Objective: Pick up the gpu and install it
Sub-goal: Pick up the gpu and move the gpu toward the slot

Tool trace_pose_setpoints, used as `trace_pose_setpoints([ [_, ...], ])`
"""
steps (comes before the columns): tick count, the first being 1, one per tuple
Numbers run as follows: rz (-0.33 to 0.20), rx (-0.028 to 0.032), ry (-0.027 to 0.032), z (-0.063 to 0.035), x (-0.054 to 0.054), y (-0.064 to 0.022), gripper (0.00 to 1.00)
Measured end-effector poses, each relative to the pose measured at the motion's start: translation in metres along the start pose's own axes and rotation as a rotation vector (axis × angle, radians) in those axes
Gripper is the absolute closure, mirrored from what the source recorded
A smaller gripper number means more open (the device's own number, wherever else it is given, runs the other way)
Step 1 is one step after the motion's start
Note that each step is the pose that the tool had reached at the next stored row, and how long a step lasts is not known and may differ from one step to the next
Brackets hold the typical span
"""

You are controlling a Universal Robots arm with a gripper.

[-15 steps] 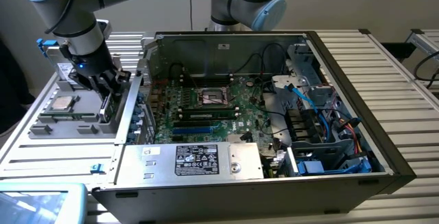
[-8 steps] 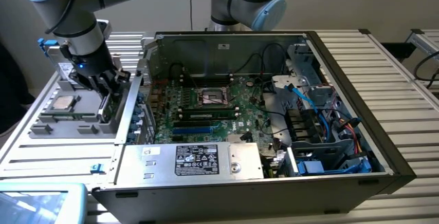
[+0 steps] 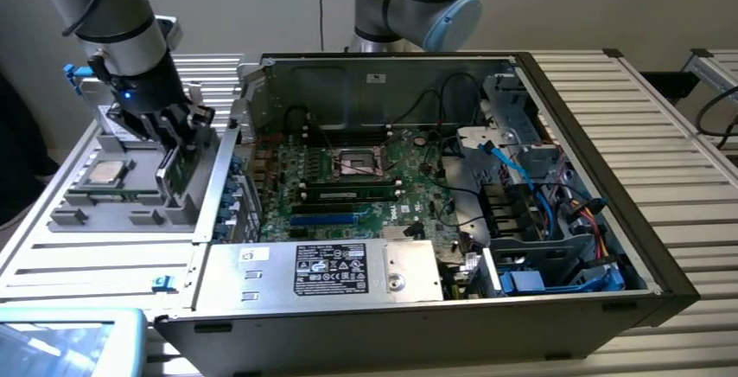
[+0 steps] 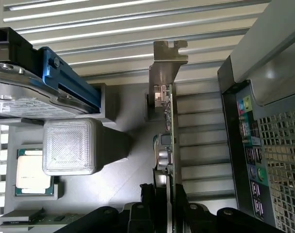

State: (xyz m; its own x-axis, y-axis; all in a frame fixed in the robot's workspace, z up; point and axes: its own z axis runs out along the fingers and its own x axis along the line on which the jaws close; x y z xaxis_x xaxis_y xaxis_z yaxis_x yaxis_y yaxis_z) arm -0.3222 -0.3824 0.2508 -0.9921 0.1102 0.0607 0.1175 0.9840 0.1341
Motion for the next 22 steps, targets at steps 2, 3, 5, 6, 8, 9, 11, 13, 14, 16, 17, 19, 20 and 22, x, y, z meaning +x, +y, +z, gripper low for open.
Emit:
trace_pose_setpoints([
  [2, 0.000, 0.0000, -0.0002, -0.0089, 0.001, 0.0012, 0.71],
  [3, 0.000, -0.0001, -0.0006, -0.0127, 0.001, 0.0017, 0.71],
  [5, -0.001, -0.0004, -0.0040, -0.0179, 0.002, 0.0023, 0.71],
  [6, -0.001, -0.0009, -0.0072, -0.0198, 0.003, 0.0025, 0.71],
  [8, -0.002, -0.0014, -0.0132, -0.0240, 0.005, 0.0029, 0.71],
  [9, -0.002, -0.0016, -0.0141, -0.0258, 0.006, 0.0030, 0.71],
  [11, -0.003, -0.0019, -0.0143, -0.0266, 0.006, 0.0028, 0.71],
  [13, -0.003, -0.0020, -0.0144, -0.0266, 0.007, 0.0028, 0.71],
  [14, -0.003, -0.0019, -0.0143, -0.0267, 0.007, 0.0027, 0.71],
  [16, -0.003, -0.0019, -0.0145, -0.0267, 0.007, 0.0027, 0.71],
  [17, -0.003, -0.0020, -0.0146, -0.0266, 0.007, 0.0027, 0.71],
  [19, -0.003, -0.0020, -0.0147, -0.0266, 0.007, 0.0026, 0.71],
  [20, -0.003, -0.0019, -0.0147, -0.0266, 0.008, 0.0026, 0.71],
  [22, -0.003, -0.0021, -0.0149, -0.0283, 0.008, 0.0028, 0.71],
])
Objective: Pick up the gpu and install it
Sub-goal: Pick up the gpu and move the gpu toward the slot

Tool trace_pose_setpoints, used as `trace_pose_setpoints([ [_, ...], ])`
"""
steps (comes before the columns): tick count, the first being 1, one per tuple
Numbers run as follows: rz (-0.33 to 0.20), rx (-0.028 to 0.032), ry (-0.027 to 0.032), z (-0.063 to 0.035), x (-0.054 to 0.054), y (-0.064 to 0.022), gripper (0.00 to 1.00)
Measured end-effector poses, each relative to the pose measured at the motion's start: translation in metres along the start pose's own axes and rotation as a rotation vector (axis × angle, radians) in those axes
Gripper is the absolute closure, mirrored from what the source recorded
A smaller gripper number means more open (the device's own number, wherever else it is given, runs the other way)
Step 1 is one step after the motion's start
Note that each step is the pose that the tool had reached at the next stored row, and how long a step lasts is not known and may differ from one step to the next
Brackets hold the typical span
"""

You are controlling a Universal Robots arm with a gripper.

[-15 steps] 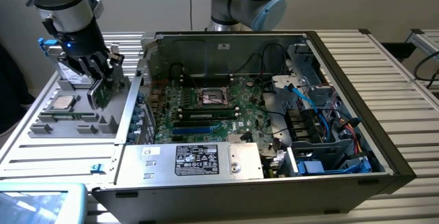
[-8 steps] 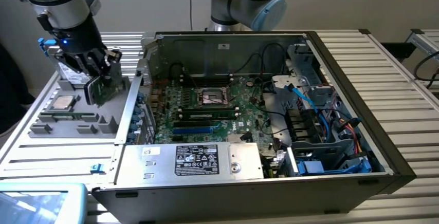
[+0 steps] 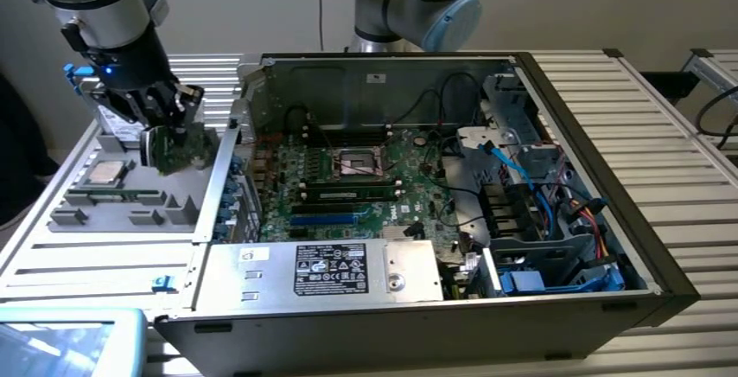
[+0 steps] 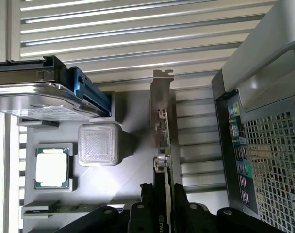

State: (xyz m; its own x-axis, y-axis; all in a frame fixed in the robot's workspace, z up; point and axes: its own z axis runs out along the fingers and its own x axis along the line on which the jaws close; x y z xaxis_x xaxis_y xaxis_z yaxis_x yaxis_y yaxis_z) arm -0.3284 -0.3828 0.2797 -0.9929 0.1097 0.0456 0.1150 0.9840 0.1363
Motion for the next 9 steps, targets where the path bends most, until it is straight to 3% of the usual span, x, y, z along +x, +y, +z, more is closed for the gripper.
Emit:
trace_pose_setpoints([
  [3, 0.000, 0.0000, 0.0000, -0.0122, 0.001, 0.0014, 0.71],
  [9, 0.000, 0.0017, -0.0004, -0.0150, 0.001, 0.0018, 0.71],
])
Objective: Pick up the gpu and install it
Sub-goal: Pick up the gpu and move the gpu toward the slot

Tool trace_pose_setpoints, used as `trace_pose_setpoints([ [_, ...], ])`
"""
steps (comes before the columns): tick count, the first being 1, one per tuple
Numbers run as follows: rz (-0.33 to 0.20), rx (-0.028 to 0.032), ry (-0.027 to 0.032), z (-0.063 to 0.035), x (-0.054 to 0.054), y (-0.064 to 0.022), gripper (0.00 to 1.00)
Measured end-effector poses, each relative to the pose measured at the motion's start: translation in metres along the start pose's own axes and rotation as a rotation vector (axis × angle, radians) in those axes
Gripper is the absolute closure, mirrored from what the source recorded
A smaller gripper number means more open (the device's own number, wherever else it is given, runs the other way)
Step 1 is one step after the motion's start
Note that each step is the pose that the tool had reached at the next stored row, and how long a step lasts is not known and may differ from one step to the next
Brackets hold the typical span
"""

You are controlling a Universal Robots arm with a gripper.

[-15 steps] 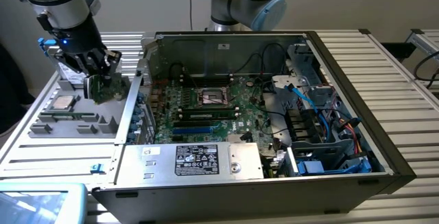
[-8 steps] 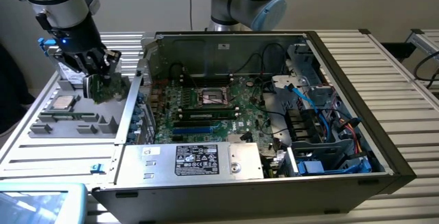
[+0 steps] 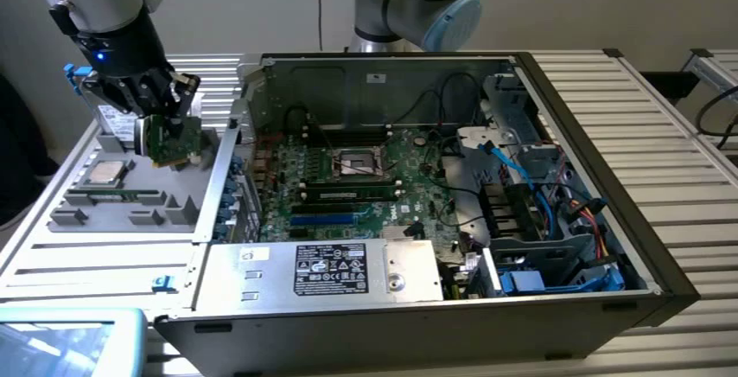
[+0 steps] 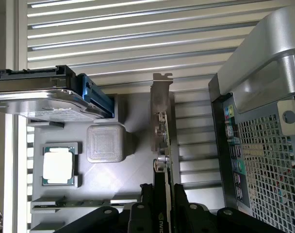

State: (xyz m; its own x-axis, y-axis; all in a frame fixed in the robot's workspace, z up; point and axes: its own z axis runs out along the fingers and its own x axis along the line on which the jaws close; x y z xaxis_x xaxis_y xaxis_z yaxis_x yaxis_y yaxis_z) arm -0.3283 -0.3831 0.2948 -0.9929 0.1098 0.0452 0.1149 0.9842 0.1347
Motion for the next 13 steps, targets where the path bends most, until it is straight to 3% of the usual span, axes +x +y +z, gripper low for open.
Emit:
trace_pose_setpoints([
  [2, 0.000, 0.0001, 0.0001, -0.0001, 0.000, 0.0000, 0.71],
  [5, 0.000, -0.0001, -0.0001, -0.0117, 0.000, -0.0003, 0.71],
  [9, 0.000, 0.0001, 0.0002, -0.0168, 0.001, 0.0003, 0.71],
  [13, 0.000, 0.0001, 0.0001, -0.0342, 0.001, 0.0023, 0.71],
])
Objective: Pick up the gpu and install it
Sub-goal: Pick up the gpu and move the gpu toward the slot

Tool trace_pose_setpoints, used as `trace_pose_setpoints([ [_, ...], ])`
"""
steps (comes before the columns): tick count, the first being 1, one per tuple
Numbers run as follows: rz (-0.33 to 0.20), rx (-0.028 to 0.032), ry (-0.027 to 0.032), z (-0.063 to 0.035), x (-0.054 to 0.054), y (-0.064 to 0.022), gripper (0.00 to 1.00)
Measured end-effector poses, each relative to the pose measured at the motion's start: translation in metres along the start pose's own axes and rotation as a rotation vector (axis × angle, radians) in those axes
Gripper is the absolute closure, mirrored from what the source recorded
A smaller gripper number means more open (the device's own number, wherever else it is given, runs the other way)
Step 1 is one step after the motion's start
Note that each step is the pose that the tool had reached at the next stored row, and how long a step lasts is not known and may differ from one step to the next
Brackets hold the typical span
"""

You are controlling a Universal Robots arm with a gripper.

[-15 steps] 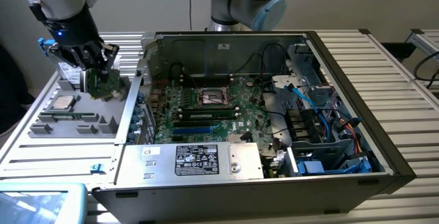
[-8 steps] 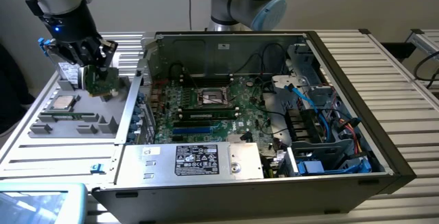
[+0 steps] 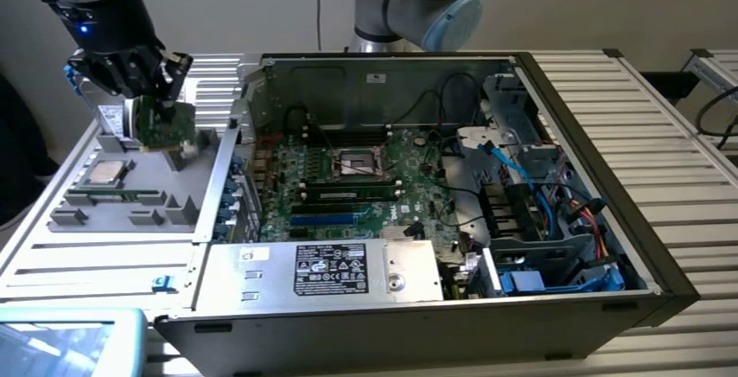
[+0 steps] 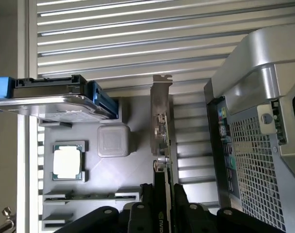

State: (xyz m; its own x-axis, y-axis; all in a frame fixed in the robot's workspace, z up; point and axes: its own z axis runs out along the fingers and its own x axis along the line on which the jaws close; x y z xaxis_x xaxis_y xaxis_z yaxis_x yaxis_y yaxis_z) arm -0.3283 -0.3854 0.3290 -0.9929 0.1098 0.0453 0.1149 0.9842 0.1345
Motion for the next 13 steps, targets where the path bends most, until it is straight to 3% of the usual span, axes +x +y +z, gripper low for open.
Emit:
trace_pose_setpoints([
  [13, 0.000, 0.0000, 0.0000, -0.0592, 0.001, 0.0070, 0.71],
])
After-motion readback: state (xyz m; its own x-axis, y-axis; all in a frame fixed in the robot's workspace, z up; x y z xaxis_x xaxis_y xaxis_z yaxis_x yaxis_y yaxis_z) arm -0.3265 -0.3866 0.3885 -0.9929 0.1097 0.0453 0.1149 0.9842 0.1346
